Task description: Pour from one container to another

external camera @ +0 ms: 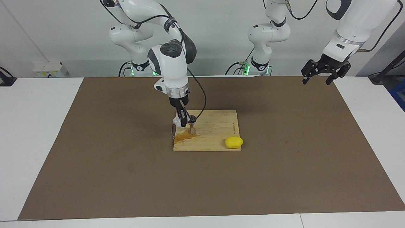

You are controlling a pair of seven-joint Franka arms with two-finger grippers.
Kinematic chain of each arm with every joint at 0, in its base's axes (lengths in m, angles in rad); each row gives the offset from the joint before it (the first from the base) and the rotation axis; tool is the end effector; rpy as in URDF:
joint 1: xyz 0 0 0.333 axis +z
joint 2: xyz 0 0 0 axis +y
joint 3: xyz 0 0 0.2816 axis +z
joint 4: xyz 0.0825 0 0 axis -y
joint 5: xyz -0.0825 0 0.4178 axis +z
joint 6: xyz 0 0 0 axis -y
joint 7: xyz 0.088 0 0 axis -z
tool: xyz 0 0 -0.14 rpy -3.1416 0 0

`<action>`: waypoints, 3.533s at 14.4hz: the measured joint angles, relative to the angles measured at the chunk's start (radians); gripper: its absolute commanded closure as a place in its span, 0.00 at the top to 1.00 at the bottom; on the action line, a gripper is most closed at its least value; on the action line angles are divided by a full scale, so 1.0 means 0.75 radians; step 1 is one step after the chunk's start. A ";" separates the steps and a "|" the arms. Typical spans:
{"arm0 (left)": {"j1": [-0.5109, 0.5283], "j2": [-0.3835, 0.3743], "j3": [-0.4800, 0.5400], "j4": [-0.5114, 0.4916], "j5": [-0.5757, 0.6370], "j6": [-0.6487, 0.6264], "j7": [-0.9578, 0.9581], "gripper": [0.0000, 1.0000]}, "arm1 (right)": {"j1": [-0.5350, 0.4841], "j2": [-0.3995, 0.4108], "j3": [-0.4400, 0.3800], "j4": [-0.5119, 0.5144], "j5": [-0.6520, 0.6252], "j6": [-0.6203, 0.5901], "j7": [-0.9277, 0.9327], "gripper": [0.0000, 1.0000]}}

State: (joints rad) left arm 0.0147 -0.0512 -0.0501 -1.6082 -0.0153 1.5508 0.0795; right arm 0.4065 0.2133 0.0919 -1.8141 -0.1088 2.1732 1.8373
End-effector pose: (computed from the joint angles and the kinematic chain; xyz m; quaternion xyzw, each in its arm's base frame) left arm 0.5713 -0.0230 0.5661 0.9983 -0.0575 -0.0030 0.0064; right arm 0.5832 0.3073 0.3556 -0.7972 0.5981 -0.0631 0.0529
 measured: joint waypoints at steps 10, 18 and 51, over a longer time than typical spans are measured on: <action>0.005 0.001 -0.005 0.022 -0.002 -0.035 0.000 1.00 | 0.073 -0.011 0.000 -0.036 -0.238 -0.006 0.001 0.00; -0.014 0.001 -0.008 0.022 -0.004 -0.038 0.001 1.00 | 0.055 -0.014 -0.009 -0.025 -0.148 -0.006 0.005 0.00; -0.014 0.001 -0.007 0.022 -0.004 -0.043 0.001 1.00 | -0.771 0.063 -0.021 -0.350 1.157 -0.005 -0.902 0.00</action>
State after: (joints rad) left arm 0.0043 -0.0503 -0.0549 -1.5914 -0.0182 1.5182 0.0802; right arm -0.1716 0.2607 0.0758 -2.0765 0.7592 2.1695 1.1607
